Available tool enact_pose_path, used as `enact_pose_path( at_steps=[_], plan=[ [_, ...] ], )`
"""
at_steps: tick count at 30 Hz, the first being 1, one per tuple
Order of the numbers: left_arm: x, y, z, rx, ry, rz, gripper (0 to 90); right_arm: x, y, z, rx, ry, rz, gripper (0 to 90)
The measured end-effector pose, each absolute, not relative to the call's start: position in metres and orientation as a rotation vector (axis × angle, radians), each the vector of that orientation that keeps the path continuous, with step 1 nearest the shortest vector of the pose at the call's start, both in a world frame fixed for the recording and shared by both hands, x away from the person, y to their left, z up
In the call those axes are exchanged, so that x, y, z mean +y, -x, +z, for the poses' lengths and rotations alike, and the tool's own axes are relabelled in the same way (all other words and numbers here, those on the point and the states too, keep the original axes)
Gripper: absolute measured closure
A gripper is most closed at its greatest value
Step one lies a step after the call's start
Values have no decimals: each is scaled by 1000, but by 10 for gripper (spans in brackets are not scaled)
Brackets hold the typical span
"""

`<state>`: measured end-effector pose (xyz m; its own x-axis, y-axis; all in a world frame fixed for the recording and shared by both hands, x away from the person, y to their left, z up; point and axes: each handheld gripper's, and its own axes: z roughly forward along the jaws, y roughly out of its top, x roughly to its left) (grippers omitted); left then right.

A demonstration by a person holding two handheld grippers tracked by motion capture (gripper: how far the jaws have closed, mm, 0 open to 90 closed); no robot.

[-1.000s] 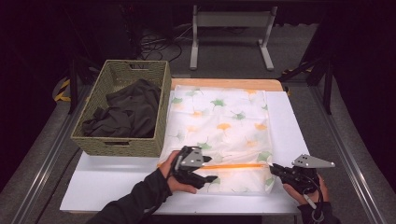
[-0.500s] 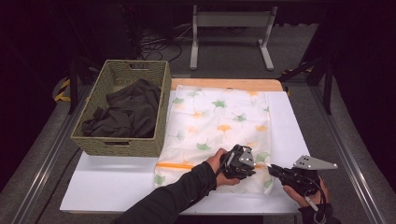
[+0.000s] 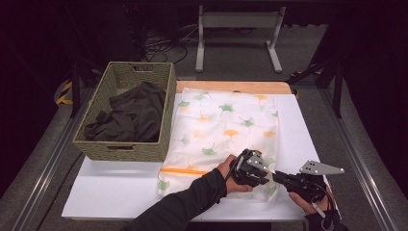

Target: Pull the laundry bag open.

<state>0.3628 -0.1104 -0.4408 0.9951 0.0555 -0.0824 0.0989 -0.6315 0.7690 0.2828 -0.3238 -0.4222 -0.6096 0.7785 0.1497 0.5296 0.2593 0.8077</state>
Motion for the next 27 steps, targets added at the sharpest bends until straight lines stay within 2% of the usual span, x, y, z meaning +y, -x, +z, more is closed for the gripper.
enact_pose_path(
  at_steps=[7,8,17,21,26,27],
  plan=[
    [-110,-364,-443,158,-2216,-62,856,-322,-283,-424,2268,-1202,1280,835],
    [-108,-364,-444,165,-2207,-74,893,-322,-283,-424,2267,-1204,1283,835],
    [-108,-364,-446,190,-2176,-96,885,-323,-283,-423,2257,-1206,1288,833],
    [-110,-360,-448,184,-2160,-74,771,-323,-283,-423,2253,-1213,1304,833],
    [-110,-359,-448,206,-2133,-59,816,-326,-283,-424,2243,-1240,1334,832],
    [-109,-359,-448,218,-2123,-46,894,-326,-283,-424,2241,-1237,1345,832]
  ],
)
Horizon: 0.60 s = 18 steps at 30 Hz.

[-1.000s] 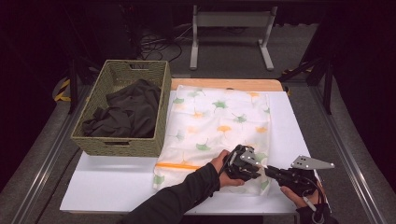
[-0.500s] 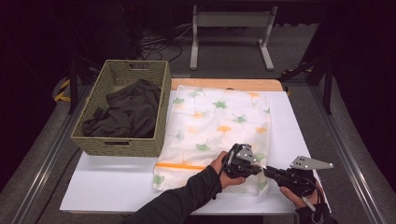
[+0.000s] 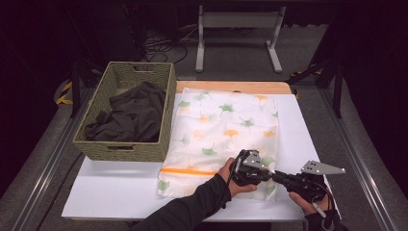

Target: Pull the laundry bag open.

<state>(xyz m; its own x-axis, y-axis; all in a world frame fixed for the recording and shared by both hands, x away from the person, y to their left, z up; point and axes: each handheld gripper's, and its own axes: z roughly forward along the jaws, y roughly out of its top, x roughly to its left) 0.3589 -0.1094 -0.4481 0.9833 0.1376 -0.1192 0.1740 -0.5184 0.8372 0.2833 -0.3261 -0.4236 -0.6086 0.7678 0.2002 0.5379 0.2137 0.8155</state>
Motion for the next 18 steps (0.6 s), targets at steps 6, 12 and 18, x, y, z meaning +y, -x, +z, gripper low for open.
enact_pose_path(
  at_steps=[6,12,18],
  plan=[
    [-106,-362,-447,251,-2108,-61,897,-325,-283,-424,2251,-1216,1328,833],
    [-105,-363,-442,272,-2142,-55,900,-317,-278,-421,2234,-1131,1230,834],
    [-98,-365,-440,323,-2186,-46,900,-315,-275,-417,2208,-1101,1220,837]
  ],
)
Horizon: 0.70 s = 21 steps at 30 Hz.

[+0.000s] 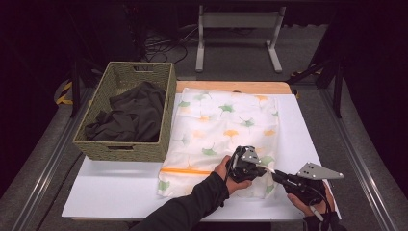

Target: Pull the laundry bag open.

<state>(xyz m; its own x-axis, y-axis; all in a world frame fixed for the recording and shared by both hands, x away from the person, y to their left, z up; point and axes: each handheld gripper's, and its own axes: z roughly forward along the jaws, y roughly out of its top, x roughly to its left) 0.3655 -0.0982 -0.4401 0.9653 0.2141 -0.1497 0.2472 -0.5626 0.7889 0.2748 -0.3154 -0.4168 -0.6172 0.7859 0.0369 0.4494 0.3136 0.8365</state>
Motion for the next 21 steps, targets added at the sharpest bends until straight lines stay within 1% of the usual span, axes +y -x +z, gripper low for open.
enact_pose_path(
  at_steps=[1,5,6,7,8,12,14,17,21],
  plan=[
    [-98,-365,-440,323,-2186,-46,900,-315,-275,-417,2208,-1101,1220,837],
    [-81,-366,-441,341,-2295,-1,900,-320,-272,-413,2166,-1089,1202,838],
    [-81,-366,-441,341,-2295,-1,900,-320,-272,-413,2166,-1089,1202,838],
    [-63,-371,-443,372,-2322,6,900,-325,-272,-412,2142,-1097,1200,839],
    [-63,-371,-443,372,-2322,6,900,-325,-272,-412,2142,-1097,1200,839],
    [-25,-374,-444,430,-2363,14,900,-328,-272,-412,2117,-1111,1198,840],
    [-2,-371,-441,436,-2378,46,900,-327,-272,-412,2106,-1118,1193,841],
    [25,-368,-440,471,-2389,60,900,-326,-272,-412,2103,-1123,1193,841],
    [52,-365,-443,502,-2408,80,900,-326,-274,-413,2099,-1137,1184,842]
  ],
)
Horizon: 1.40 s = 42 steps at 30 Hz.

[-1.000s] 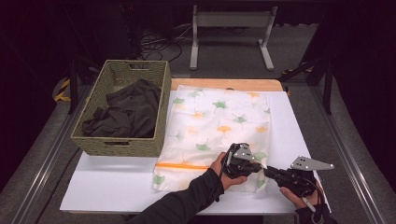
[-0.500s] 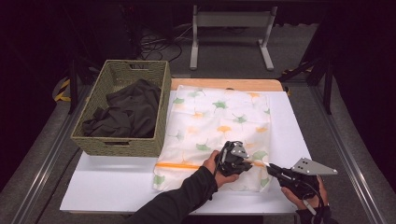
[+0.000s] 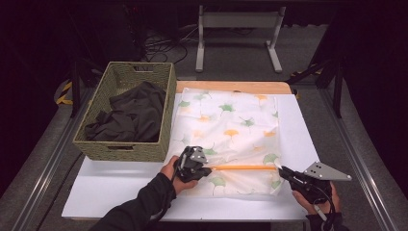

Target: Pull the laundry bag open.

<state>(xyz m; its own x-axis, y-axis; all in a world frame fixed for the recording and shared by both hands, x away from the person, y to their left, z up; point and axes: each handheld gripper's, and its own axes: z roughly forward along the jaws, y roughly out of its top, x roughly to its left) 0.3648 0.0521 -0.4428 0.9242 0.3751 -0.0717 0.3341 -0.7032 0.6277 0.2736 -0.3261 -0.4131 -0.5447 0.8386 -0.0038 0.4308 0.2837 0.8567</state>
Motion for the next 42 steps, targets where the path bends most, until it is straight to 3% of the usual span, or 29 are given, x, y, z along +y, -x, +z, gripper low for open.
enact_pose_path(
  at_steps=[20,36,42],
  plan=[
    [173,-350,-455,762,-2320,116,899,-328,-305,-429,2061,-1267,1071,843],
    [187,-352,-458,802,-2285,234,899,-320,-354,-438,2051,-1294,1017,844],
    [188,-354,-455,808,-2275,265,898,-333,-345,-436,2033,-1330,1035,845]
  ],
)
